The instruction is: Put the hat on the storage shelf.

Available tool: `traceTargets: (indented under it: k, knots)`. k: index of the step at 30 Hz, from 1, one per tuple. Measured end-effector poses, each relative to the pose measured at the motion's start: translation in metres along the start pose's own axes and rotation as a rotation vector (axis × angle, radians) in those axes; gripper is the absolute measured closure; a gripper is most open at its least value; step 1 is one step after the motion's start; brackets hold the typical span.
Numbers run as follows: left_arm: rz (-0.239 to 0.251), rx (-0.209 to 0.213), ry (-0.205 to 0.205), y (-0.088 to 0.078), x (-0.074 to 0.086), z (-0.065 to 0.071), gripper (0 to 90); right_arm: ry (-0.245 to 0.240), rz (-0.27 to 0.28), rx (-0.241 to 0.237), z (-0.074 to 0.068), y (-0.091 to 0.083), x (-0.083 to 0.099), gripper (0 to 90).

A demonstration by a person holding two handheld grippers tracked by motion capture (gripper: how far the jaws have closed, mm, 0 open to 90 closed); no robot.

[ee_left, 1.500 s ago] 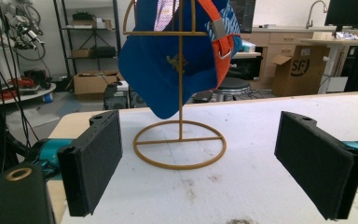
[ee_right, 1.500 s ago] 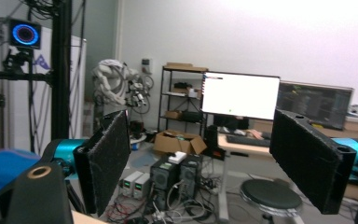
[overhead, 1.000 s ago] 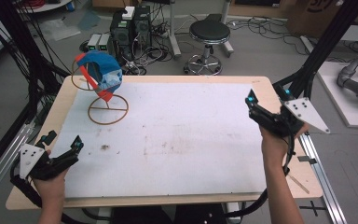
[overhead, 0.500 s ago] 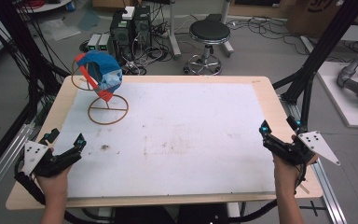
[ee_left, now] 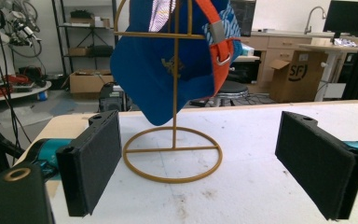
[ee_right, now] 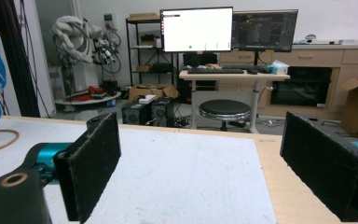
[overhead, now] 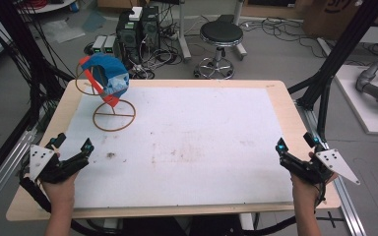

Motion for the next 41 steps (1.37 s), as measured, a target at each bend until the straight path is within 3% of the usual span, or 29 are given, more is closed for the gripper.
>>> traceTargets:
  k: [5,11,34,41]
  knots:
    - [0.000,0.000,-0.002,0.001,-0.001,0.002,14.9,-0.006,-0.010,-0.011,-0.005,-0.002,0.003,12.0]
    - [-0.006,0.005,0.010,0.002,-0.001,0.004,14.9,0.035,-0.019,-0.015,-0.004,0.000,0.009,12.0]
    - [-0.016,-0.011,0.002,-0.003,0.001,-0.005,14.9,0.017,-0.061,-0.010,-0.005,0.010,0.021,12.0]
    - [-0.010,-0.005,0.001,-0.003,0.000,-0.004,14.9,0.017,-0.044,-0.014,-0.004,0.009,0.019,12.0]
Point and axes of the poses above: each handheld gripper's, and its own axes: y roughly forward along the jaws, x roughly out of its underside, z roughly to its right, the point moved 5 cm from there along y, roughly forward along the jaws, and after that the axes turned 10 degrees about -x, right-handed, at the moved point
